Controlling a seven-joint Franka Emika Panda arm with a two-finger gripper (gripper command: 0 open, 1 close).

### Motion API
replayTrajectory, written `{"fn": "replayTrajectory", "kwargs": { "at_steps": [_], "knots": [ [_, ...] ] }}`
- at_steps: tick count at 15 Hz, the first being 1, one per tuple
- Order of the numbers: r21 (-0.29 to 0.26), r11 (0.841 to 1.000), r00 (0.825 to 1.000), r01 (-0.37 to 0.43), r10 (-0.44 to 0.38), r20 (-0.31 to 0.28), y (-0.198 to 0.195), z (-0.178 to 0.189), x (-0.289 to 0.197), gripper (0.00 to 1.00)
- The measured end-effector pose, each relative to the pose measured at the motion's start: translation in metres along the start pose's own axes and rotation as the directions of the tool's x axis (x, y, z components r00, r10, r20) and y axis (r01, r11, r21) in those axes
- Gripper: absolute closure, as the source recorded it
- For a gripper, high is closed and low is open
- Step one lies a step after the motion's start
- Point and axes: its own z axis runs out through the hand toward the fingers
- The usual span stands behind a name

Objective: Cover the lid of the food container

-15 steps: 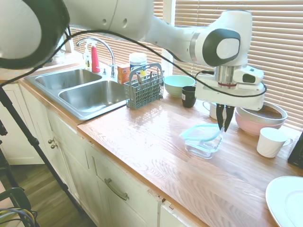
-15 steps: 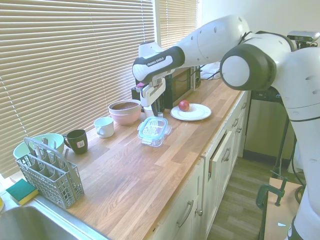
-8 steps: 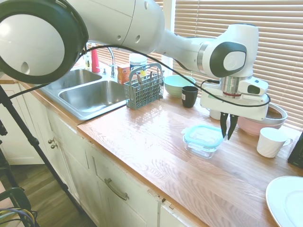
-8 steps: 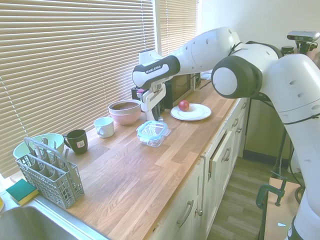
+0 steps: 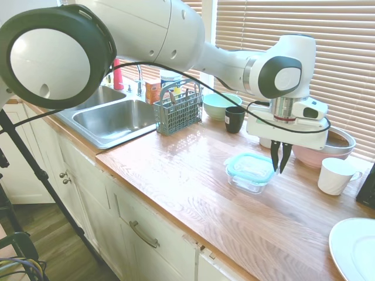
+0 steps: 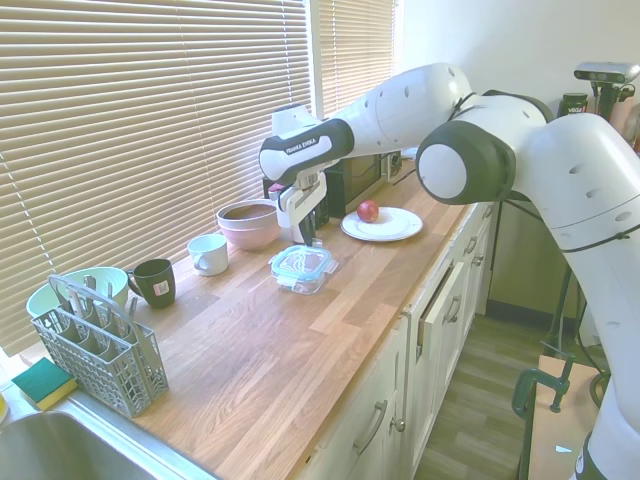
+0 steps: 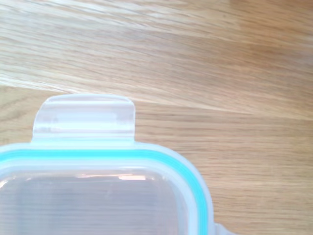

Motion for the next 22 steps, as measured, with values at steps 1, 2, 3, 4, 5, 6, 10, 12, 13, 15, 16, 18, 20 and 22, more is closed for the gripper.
{"fn": "replayTrajectory", "kwargs": {
  "at_steps": [1, 2, 3, 4, 5, 6, 10, 12, 13, 15, 16, 18, 20, 22],
  "knots": [
    [0.0, 1.0, 1.0, 0.002, -0.002, 0.0, -0.002, 0.0, -0.001, 1.0],
    [0.0, 1.0, 1.0, 0.005, -0.005, -0.001, -0.004, -0.001, -0.001, 1.0],
    [0.001, 1.0, 1.0, 0.007, -0.007, -0.001, -0.006, -0.001, -0.002, 1.0],
    [0.001, 1.0, 1.0, 0.007, -0.007, -0.001, -0.008, -0.001, -0.003, 1.0],
    [0.001, 1.0, 1.0, 0.007, -0.007, -0.001, -0.009, -0.001, -0.003, 1.0],
    [0.001, 1.0, 1.0, 0.008, -0.008, -0.002, -0.01, -0.001, -0.004, 1.0],
    [-0.005, 1.0, 1.0, 0.016, -0.016, 0.005, -0.016, 0.003, -0.008, 0.0],
    [-0.006, 1.0, 1.0, 0.012, -0.012, 0.007, -0.017, 0.003, -0.01, 0.0],
    [-0.006, 1.0, 1.0, 0.011, -0.011, 0.006, -0.017, 0.003, -0.011, 0.0],
    [-0.004, 1.0, 1.0, 0.006, -0.006, 0.008, -0.014, 0.002, -0.014, 0.0],
    [-0.004, 1.0, 1.0, 0.004, -0.004, 0.01, -0.012, 0.003, -0.016, 0.0],
    [-0.002, 1.0, 1.0, 0.001, -0.001, 0.006, -0.009, 0.004, -0.018, 0.0],
    [0.0, 1.0, 1.0, 0.0, 0.0, 0.005, -0.007, 0.003, -0.02, 0.0],
    [0.005, 1.0, 1.0, -0.003, 0.003, 0.002, -0.003, -0.002, -0.024, 0.0]
  ]
}}
